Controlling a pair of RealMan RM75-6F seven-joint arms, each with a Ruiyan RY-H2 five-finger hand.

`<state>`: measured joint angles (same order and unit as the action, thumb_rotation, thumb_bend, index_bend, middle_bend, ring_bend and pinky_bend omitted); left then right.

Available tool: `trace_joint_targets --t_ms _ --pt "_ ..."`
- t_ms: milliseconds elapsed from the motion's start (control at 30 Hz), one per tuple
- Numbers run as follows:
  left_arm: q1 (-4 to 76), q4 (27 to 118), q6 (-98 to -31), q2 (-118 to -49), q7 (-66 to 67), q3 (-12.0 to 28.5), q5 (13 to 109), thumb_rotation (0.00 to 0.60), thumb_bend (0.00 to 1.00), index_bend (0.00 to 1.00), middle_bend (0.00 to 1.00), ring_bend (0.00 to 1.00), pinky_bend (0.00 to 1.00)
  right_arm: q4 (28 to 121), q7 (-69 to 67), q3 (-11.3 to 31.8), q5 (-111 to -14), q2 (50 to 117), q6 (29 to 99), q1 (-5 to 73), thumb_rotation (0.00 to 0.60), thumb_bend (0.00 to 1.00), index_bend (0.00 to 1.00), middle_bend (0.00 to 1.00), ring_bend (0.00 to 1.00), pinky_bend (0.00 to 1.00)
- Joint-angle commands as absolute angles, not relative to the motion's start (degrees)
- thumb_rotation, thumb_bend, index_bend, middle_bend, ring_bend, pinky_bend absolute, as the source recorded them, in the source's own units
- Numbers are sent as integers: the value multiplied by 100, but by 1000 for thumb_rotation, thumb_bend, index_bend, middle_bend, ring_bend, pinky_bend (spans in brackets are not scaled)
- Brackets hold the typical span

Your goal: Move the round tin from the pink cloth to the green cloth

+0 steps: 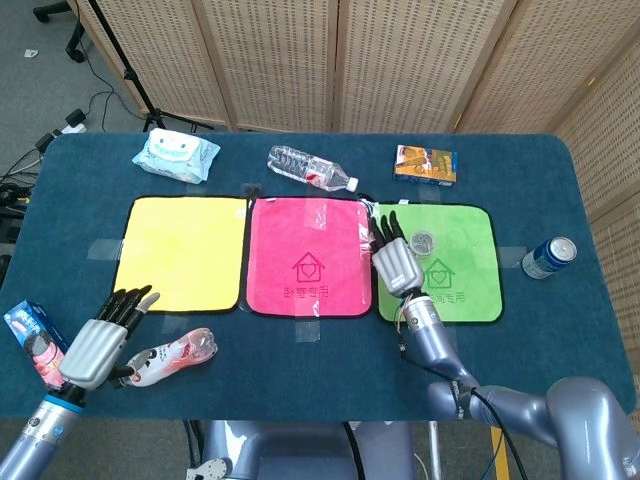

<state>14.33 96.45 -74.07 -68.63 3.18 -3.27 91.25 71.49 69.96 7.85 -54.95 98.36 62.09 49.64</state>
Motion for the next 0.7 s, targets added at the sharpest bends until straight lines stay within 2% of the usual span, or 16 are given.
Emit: trace_joint_targets --t_ms 33,267,700 --pt "1424 9608 -7423 -6867 287 -299 9082 600 327 0 0 0 5 8199 5571 686 -6535 9350 6760 4640 600 590 133 0 0 26" --pt "1375 9583 -7519 -6868 326 -272 9053 600 327 0 0 0 5 8692 4032 133 -7513 8756 7562 3806 600 569 133 0 0 26" --pt "1299 9651 -7655 -6983 706 -353 9253 600 327 0 0 0 5 8782 1743 -291 -8086 7826 8453 2541 600 569 133 0 0 25"
